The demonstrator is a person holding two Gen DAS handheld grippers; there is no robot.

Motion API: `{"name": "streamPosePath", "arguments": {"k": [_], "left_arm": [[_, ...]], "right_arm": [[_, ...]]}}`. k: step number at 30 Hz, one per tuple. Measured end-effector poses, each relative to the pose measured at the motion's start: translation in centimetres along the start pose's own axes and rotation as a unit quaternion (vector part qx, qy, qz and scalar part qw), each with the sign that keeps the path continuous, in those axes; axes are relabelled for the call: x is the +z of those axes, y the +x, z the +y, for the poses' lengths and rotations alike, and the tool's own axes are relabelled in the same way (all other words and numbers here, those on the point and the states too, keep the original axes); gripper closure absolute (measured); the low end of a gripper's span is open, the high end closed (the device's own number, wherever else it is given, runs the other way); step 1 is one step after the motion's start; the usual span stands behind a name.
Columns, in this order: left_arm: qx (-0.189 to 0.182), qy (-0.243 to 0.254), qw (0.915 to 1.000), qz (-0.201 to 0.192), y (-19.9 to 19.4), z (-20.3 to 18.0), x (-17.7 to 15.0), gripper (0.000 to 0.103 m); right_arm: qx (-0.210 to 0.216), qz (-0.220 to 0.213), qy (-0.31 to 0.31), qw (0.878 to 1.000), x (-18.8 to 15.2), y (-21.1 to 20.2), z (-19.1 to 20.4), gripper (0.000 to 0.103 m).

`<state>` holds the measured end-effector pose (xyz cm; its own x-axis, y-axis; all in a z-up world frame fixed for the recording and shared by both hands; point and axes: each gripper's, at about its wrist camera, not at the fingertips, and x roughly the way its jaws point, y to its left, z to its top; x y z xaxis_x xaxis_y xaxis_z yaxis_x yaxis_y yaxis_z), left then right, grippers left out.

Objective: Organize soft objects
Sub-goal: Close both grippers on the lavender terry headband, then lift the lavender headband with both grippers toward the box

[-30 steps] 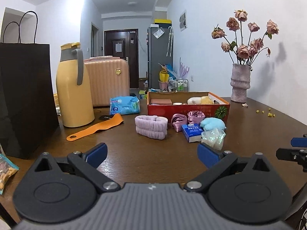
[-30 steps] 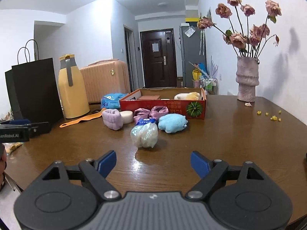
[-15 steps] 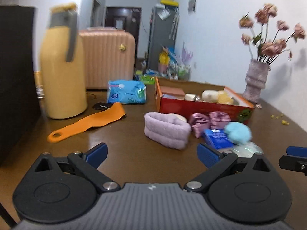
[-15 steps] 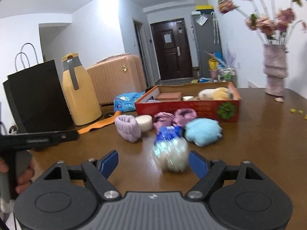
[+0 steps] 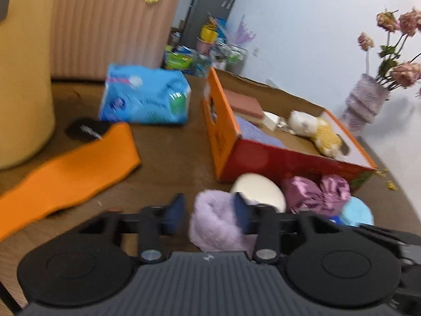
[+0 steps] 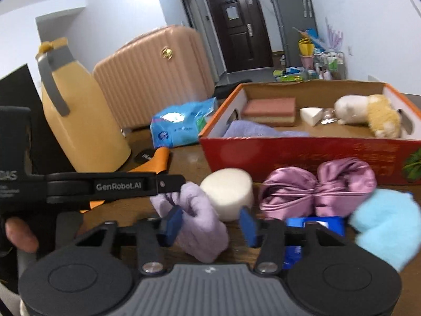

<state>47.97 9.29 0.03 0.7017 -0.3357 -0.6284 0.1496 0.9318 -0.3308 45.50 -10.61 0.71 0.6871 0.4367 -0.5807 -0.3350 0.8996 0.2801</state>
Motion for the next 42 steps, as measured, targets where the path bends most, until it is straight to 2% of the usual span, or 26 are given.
{"name": "streamPosePath", "arguments": {"k": [1, 3, 5, 8, 13, 15, 19, 21, 22, 23, 24, 25, 28, 30, 33, 35, 36, 37, 39, 42], "left_arm": [[-0.005, -0.004, 1.0000, 0.000, -0.3, 0.1, -0.4, 0.078], [0.002, -0.003, 1.0000, -0.006, -1.5, 0.0, -1.4, 0.084], [-0.002, -0.009, 0.9999, -0.012, -3.2, -0.6, -2.5, 0.085], [-0.002, -0.007, 0.9991, -0.042, -7.1, -2.6, -5.8, 0.085], [-0.009, -0.028, 0.9973, -0.068, -12.1, -6.2, -12.1, 0.086], [-0.021, -0.034, 0.9971, -0.065, -13.6, -7.7, -14.6, 0.086], [-0.056, -0.021, 0.9977, -0.032, -15.4, -9.4, -18.1, 0.085], [-0.052, -0.004, 0.9979, -0.039, -16.7, -9.9, -18.4, 0.083], [-0.051, 0.000, 0.9975, -0.049, -17.1, -10.0, -18.1, 0.079], [-0.045, 0.003, 0.9969, -0.064, -17.7, -10.0, -17.5, 0.069], [-0.039, 0.004, 0.9963, -0.076, -18.0, -10.0, -16.9, 0.059], [-0.031, 0.007, 0.9958, -0.086, -18.1, -9.9, -16.3, 0.057], [-0.021, 0.019, 0.9963, -0.081, -16.4, -9.4, -14.9, 0.050], [-0.025, 0.011, 0.9980, -0.057, -14.7, -8.9, -14.5, 0.050], [-0.055, 0.001, 0.9980, -0.031, -13.3, -8.1, -14.9, 0.049], [-0.057, -0.006, 0.9981, -0.022, -12.5, -7.6, -15.3, 0.049], [-0.052, -0.009, 0.9984, -0.019, -12.2, -7.4, -15.4, 0.052], [-0.049, -0.011, 0.9986, -0.017, -11.9, -7.2, -15.6, 0.055], [-0.057, -0.014, 0.9982, -0.013, -11.6, -6.7, -15.8, 0.069], [-0.064, -0.027, 0.9976, -0.006, -10.9, -6.0, -16.0, 0.074]], "right_arm": [[0.006, -0.002, -0.009, 1.000, -0.2, 0.0, 0.2, 0.083], [0.012, -0.004, -0.032, 0.999, -0.5, -0.9, 0.9, 0.087], [0.017, -0.014, -0.061, 0.998, -1.1, -2.5, 1.6, 0.088], [0.031, -0.035, -0.118, 0.992, -3.1, -6.8, 2.3, 0.088], [0.011, -0.022, -0.163, 0.986, -8.2, -12.8, 1.5, 0.088], [0.016, -0.011, -0.174, 0.984, -10.2, -14.9, 1.0, 0.088], [0.049, 0.009, -0.138, 0.989, -13.7, -18.1, -0.9, 0.086], [0.041, 0.003, -0.125, 0.991, -14.6, -19.3, -1.3, 0.085], [0.042, -0.004, -0.111, 0.993, -14.7, -19.8, -1.5, 0.081], [0.047, -0.015, -0.088, 0.995, -14.7, -20.3, -1.9, 0.078], [0.053, -0.025, -0.061, 0.996, -14.5, -20.6, -2.2, 0.070], [0.058, -0.035, -0.028, 0.997, -14.3, -20.6, -2.5, 0.064], [0.059, -0.053, 0.017, 0.997, -14.0, -19.6, -2.8, 0.060], [0.050, -0.056, 0.032, 0.997, -13.8, -18.2, -2.5, 0.060], [0.031, -0.044, 0.045, 0.998, -13.7, -15.9, -1.9, 0.061], [0.020, -0.034, 0.061, 0.997, -13.9, -14.5, -1.9, 0.066], [0.019, -0.030, 0.068, 0.997, -14.0, -14.0, -2.0, 0.072], [0.020, -0.031, 0.071, 0.997, -14.0, -13.7, -2.1, 0.072], [0.016, -0.033, 0.058, 0.998, -14.1, -13.4, -1.9, 0.073], [0.017, -0.034, 0.049, 0.998, -14.2, -13.2, -1.8, 0.074]]}}
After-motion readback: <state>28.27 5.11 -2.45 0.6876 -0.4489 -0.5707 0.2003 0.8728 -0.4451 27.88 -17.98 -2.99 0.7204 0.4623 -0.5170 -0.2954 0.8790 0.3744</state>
